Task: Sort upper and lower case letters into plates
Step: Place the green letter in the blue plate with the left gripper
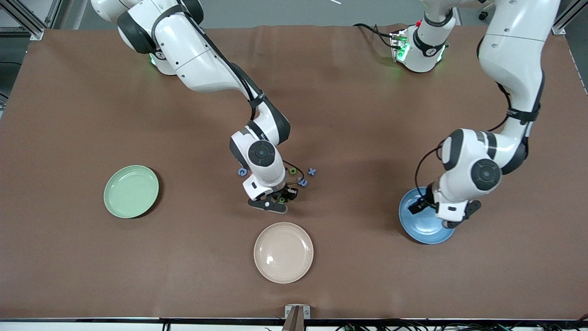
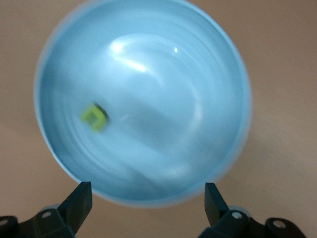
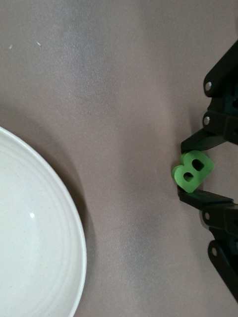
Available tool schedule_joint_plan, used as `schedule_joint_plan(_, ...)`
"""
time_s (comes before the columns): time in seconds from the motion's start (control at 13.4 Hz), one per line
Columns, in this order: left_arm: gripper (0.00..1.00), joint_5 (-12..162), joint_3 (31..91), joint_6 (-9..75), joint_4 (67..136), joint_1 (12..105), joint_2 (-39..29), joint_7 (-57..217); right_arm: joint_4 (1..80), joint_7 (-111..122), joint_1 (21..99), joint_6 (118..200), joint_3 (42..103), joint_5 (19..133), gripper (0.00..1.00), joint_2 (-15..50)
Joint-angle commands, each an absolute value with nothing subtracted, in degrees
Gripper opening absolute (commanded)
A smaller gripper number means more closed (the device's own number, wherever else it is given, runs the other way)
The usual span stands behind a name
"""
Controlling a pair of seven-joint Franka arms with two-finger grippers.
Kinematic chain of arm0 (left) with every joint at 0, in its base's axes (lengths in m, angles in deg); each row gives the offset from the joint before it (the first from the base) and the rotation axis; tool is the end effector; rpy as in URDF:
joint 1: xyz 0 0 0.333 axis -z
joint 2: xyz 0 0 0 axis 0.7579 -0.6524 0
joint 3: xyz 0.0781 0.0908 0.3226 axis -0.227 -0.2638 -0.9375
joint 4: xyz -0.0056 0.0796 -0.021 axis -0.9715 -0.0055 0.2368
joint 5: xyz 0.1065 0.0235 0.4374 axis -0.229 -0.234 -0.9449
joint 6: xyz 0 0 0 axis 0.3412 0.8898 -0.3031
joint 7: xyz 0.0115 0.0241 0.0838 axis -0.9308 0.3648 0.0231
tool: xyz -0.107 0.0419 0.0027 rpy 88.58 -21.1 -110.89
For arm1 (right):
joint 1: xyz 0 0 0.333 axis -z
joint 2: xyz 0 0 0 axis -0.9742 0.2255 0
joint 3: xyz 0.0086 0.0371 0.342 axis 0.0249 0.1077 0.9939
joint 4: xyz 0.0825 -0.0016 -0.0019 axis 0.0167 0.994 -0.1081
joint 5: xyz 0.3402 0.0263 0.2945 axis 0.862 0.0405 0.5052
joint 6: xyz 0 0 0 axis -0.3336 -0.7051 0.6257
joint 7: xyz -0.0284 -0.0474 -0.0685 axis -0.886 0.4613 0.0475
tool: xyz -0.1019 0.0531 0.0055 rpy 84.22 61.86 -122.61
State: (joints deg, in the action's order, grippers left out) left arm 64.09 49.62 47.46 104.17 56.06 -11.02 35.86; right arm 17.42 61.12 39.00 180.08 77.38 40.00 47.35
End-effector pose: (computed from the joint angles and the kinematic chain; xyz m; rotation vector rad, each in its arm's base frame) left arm 0.6919 -0.1599 0.2204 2.9682 0.9886 -0.0821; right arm 0.6528 0.5009 0.1502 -3.0334 0.3513 -0.1333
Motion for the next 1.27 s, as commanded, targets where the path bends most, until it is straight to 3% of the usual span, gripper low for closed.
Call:
schedule_joint_plan(0.0,1.00,63.7,49.9,46.6,104.2,62.4,-9.9,23.8,17.6,61.2,38.6,180.4,77.0,40.2,0.21,48.0)
schedule_joint_plan(0.3,0.98,63.9,49.9,47.9,101.9,71.4,-12.2,8.4,17.5,61.1,38.8,180.1,77.0,40.1,0.05,47.4)
schedule_joint_plan(0.75,0.91,63.9,49.9,56.9,101.0,81.0,-18.6,-15.3,17.5,60.3,39.5,174.4,76.9,40.0,0.05,44.1)
schedule_joint_plan(0.97,0.90,63.9,49.9,56.9,98.9,83.2,-21.2,-21.9,17.7,55.7,40.6,167.4,76.8,40.1,0.04,40.9)
schedule_joint_plan(1.2,0.86,63.9,49.9,56.9,97.5,85.0,-22.9,-25.0,23.3,52.2,42.0,166.5,76.7,40.1,0.04,35.1)
